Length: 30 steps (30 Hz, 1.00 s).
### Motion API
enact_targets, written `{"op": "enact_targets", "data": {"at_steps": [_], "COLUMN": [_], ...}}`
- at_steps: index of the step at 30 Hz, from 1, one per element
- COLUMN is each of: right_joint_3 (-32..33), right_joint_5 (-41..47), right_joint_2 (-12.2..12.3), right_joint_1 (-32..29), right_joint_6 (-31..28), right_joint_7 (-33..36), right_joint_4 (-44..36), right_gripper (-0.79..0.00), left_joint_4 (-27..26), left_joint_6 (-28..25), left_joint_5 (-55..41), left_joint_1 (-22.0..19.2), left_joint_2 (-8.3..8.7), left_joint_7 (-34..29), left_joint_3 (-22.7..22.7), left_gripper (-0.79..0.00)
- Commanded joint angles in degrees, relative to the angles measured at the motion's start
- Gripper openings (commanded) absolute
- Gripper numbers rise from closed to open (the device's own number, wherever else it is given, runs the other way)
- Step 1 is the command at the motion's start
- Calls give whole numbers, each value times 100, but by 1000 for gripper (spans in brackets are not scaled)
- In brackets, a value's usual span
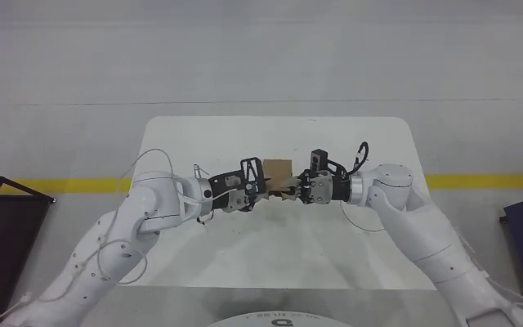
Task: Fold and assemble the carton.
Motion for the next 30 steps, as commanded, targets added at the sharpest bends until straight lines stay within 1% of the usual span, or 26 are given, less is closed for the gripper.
{"op": "enact_targets", "data": {"at_steps": [1, 3, 5, 6, 7, 8, 9, 12, 16, 18, 21, 25, 26, 28, 29, 30], "right_joint_3": [-2, -4, 3, 5, 11, 28, 41, 134, 366, 496, 647, 797, 833, 889, 908, 937], "right_joint_5": [4, -5, 6, -4, -2, 8, 24, 110, 287, 414, 545, 755, 797, 777, 772, 748], "right_joint_2": [-2, -4, -6, -7, -8, -9, -11, -9, 5, 13, 20, 10, 7, -1, -8, -15], "right_joint_1": [3, 8, 17, 23, 28, 30, 27, 18, -61, -124, -215, -318, -344, -380, -401, -431], "right_joint_6": [5, 1, -15, -18, -31, -75, -108, -245, -551, -716, -907, -1239, -1342, -1621, -1809, -2024], "right_joint_7": [3, 4, 11, 9, 9, -5, -2, 22, 69, 128, 159, 246, 265, 298, 354, 351], "right_joint_4": [-5, -6, 1, 14, 30, 51, 68, 140, 215, 238, 336, 444, 487, 553, 579, 636], "right_gripper": [-785, -770, -631, -600, -496, -172, 0, 0, 0, 0, 0, 0, 0, 0, 0, 0], "left_joint_4": [14, 36, 66, 92, 113, 151, 194, 349, 726, 912, 964, 930, 939, 935, 904, 884], "left_joint_6": [11, 16, 11, 9, 11, 33, 35, 157, 475, 651, 757, 715, 771, 878, 892, 887], "left_joint_5": [13, 12, -24, -76, -109, -196, -296, -665, -1835, -2292, -2477, -2506, -2477, -2332, -2194, -2038], "left_joint_1": [-6, -15, -28, -33, -50, -51, -57, -70, -56, -97, -170, -189, -189, -217, -253, -294], "left_joint_2": [-3, -6, -9, -12, -13, -17, -20, -26, -35, -27, -14, -8, -6, -4, -3, -4], "left_joint_7": [8, 15, 12, 11, 5, 26, 25, -60, -175, -378, -694, -645, -620, -637, -655, -697], "left_joint_3": [15, 27, 41, 47, 45, 46, 45, 19, -104, -194, -235, -285, -309, -335, -333, -313], "left_gripper": [-785, -785, -785, -785, -785, -785, -785, -785, -785, -785, -785, -785, -708, -209, 0, 0]}}
